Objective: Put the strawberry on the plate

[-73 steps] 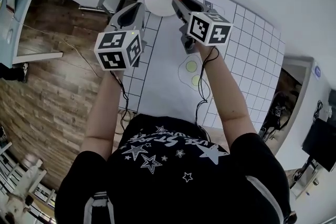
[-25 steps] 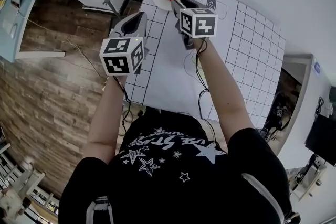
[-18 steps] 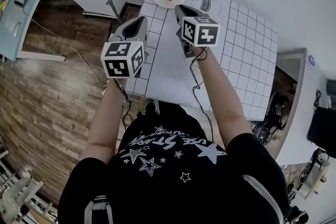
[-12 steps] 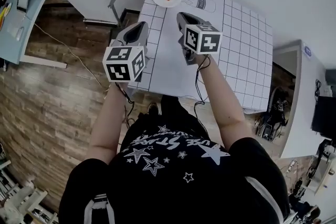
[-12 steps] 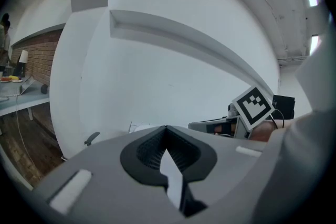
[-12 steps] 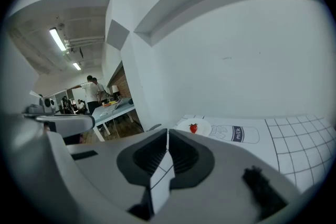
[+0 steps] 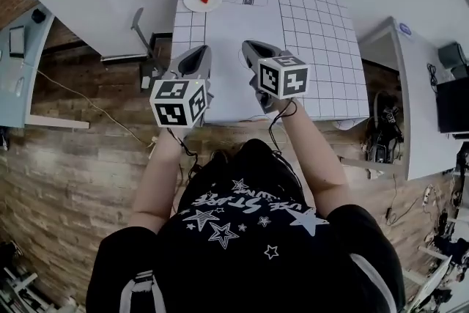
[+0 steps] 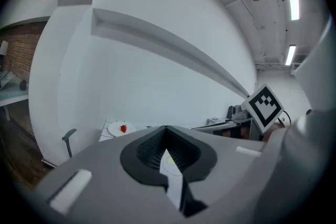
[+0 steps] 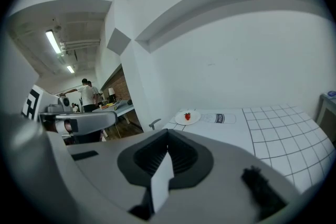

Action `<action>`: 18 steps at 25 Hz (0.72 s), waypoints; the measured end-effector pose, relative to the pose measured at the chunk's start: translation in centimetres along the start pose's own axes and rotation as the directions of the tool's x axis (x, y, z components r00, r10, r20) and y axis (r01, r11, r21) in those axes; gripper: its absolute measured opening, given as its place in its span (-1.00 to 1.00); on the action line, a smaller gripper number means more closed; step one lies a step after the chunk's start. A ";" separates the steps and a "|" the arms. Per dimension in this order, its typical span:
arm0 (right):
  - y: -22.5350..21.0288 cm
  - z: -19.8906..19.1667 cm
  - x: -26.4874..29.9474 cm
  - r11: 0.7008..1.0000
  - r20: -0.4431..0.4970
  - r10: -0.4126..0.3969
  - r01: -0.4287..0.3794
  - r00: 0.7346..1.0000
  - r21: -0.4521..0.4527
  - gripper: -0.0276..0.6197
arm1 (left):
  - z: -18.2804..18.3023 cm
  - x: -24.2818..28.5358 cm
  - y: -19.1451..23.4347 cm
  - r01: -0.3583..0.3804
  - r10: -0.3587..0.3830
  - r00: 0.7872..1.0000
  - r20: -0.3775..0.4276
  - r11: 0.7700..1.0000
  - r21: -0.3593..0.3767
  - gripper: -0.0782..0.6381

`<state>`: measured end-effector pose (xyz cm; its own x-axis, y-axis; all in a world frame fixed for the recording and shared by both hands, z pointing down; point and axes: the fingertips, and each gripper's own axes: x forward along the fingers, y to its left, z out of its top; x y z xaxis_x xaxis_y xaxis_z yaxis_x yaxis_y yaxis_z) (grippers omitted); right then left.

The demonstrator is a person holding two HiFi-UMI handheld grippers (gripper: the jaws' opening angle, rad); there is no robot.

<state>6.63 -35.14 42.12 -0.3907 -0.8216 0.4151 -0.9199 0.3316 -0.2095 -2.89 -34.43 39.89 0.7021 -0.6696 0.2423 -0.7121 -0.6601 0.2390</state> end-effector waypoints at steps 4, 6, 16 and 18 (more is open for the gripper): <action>-0.6 0.7 -1.9 1.000 0.016 -0.019 0.020 1.000 -0.013 -0.88 | 0.9 -0.4 -1.5 0.021 -0.021 1.000 0.020 1.000 0.022 -0.76; -0.6 1.3 -2.4 1.000 0.027 -0.015 0.016 1.000 -0.026 -0.88 | 1.6 -0.6 -1.8 0.015 -0.016 0.999 0.041 0.999 0.028 -0.76; 0.0 0.5 -7.6 1.000 0.044 0.020 -0.020 0.999 -0.022 -0.88 | 1.3 -1.0 -5.7 0.016 -0.017 0.999 0.041 1.000 0.019 -0.76; -0.9 0.0 -9.1 1.000 0.047 0.013 -0.013 0.999 -0.012 -0.88 | 1.2 -1.2 -7.5 0.021 -0.022 0.999 0.047 1.000 0.024 -0.76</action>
<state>11.03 -27.92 38.51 -0.4008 -0.8380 0.3702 -0.9152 0.3477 -0.2039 1.58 -29.12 36.68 0.7168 -0.6702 0.1923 -0.6970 -0.6819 0.2218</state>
